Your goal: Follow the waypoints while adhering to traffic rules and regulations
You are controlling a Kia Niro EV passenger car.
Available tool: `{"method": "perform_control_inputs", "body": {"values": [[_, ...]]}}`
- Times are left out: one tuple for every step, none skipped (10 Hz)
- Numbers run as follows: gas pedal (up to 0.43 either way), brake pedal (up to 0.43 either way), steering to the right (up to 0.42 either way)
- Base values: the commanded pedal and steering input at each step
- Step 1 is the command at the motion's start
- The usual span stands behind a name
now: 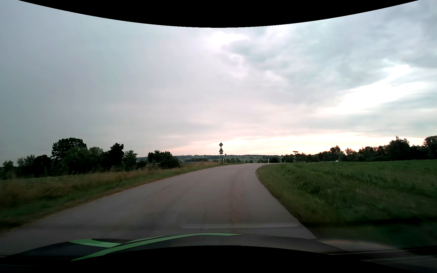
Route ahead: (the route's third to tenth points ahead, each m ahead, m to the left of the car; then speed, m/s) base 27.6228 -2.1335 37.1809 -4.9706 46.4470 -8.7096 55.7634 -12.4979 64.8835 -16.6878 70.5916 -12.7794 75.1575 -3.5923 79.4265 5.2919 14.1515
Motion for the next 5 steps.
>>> {"method": "perform_control_inputs", "body": {"values": [[0.000,0.000,0.040],[0.000,0.000,0.040],[0.000,0.000,0.040],[0.000,0.000,0.040],[0.000,0.000,0.040]]}}
